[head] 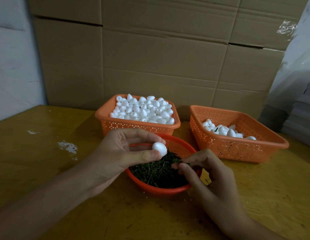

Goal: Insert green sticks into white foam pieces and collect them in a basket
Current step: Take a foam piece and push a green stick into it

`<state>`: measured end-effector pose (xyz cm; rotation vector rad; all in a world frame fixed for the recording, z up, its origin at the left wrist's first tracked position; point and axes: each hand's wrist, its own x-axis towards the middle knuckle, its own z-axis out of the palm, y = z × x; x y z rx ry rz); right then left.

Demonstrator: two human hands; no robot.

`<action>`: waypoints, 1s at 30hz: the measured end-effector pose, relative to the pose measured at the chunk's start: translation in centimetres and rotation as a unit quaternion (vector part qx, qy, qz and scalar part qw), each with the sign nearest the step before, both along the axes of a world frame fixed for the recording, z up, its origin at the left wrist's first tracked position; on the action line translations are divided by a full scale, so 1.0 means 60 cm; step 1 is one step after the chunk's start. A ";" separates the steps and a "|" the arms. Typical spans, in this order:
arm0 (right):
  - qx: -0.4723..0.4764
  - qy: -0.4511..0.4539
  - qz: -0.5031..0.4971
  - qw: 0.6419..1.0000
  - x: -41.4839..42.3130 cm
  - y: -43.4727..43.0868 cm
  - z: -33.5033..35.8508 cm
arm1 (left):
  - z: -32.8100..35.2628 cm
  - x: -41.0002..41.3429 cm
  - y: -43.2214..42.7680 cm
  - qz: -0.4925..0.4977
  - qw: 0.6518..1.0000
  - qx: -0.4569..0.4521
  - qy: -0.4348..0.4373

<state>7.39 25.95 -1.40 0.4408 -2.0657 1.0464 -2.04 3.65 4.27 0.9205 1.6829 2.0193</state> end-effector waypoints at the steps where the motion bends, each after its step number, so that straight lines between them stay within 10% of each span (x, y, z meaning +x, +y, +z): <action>1: 0.000 0.000 0.000 1.000 0.000 0.000 0.000 | 0.000 0.000 0.000 0.000 1.000 0.001 0.001; 30: 0.012 0.002 -0.005 1.000 0.001 -0.002 0.004 | -0.003 0.006 0.001 0.005 0.996 -0.042 0.079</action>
